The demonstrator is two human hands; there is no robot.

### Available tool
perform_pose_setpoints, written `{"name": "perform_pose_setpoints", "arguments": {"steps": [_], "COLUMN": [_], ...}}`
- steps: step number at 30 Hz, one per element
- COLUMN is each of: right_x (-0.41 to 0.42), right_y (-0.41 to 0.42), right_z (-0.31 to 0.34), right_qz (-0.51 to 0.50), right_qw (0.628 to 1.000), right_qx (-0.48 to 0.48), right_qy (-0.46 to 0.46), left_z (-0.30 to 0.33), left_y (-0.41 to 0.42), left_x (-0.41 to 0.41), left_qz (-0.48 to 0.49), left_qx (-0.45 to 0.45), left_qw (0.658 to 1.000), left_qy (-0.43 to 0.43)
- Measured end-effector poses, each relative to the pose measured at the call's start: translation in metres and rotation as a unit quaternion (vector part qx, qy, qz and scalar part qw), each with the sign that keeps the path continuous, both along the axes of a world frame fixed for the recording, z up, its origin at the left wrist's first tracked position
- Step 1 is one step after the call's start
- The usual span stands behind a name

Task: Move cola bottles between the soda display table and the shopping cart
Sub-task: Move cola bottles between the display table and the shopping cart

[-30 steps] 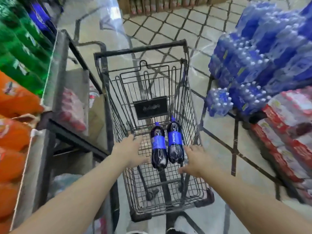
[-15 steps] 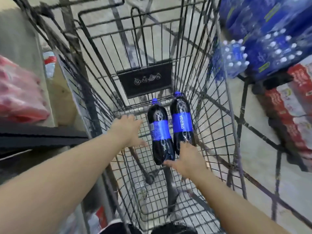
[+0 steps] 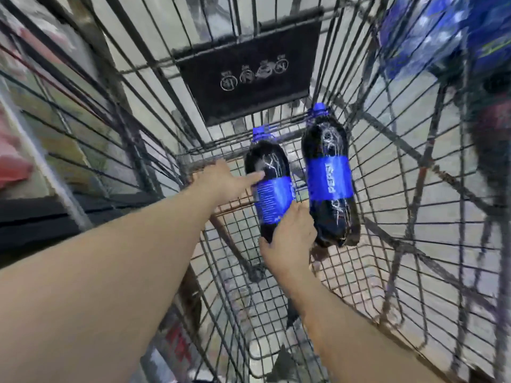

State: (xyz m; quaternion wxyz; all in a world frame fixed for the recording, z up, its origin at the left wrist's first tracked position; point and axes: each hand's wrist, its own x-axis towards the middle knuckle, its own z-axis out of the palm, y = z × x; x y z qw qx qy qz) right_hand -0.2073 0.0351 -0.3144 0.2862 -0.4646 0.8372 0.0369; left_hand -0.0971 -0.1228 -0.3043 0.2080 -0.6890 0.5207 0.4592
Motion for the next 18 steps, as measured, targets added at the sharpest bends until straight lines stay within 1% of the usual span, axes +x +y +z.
{"name": "perform_pose_setpoints", "arguments": {"steps": [2,4,6,7,9,11,15,18], "right_x": [0.000,-0.007,-0.015,-0.018,-0.022,-0.022,-0.019,-0.015], "right_y": [0.008,0.015,0.015,0.013,0.010,0.008,0.009,0.013], "right_z": [-0.003,-0.007,-0.008,-0.008,-0.010,-0.012,-0.015,-0.017], "right_qz": [0.040,0.094,0.119,0.116,0.101,0.102,0.098,0.098], "right_qw": [0.999,0.994,0.990,0.989,0.986,0.982,0.983,0.986], "right_qx": [-0.015,-0.034,-0.019,0.009,0.083,0.118,0.119,0.102], "right_qy": [-0.024,-0.047,-0.074,-0.088,-0.103,-0.105,-0.104,-0.090], "left_z": [-0.012,-0.028,-0.055,-0.066,-0.077,-0.079,-0.093,-0.077], "left_y": [0.000,0.003,0.010,0.014,0.018,0.020,0.021,0.021], "left_x": [-0.008,-0.012,-0.004,0.002,0.012,0.017,0.020,0.017], "left_qz": [0.153,0.292,0.385,0.401,0.406,0.418,0.442,0.437], "left_qx": [-0.012,-0.011,-0.007,-0.012,-0.022,-0.026,-0.031,-0.045], "left_qw": [0.988,0.956,0.923,0.916,0.914,0.908,0.896,0.898], "left_qy": [0.023,0.024,-0.002,-0.010,0.001,0.023,0.035,0.034]}}
